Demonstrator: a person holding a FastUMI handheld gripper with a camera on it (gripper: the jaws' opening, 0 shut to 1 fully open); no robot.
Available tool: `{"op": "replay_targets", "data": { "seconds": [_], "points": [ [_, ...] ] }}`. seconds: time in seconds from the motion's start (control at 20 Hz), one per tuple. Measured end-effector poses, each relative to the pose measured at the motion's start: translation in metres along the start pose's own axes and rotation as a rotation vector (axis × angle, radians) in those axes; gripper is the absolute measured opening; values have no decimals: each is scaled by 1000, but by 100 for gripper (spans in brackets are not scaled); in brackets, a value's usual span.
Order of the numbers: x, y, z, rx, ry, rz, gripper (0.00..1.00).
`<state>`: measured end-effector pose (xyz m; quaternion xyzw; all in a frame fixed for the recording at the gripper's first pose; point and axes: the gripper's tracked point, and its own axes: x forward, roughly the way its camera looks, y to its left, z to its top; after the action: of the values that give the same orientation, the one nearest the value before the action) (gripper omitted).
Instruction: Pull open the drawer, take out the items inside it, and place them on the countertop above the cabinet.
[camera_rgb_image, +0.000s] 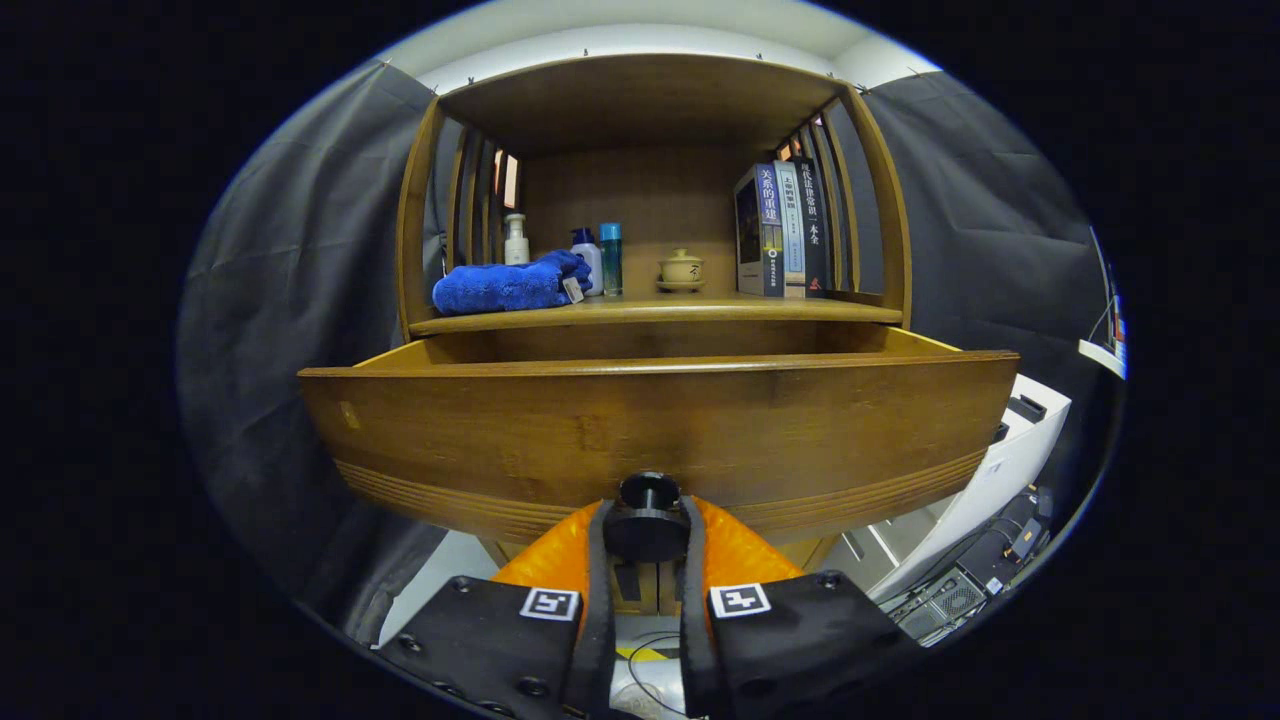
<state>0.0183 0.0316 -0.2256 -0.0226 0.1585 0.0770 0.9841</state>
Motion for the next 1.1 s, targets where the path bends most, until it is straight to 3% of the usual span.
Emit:
{"op": "replay_targets", "data": {
  "seconds": [0.85,1.1],
  "points": [
    [-47,9,-21,9,29,15,34],
    [-55,6,-14,19,41,5,52]
  ]
}}
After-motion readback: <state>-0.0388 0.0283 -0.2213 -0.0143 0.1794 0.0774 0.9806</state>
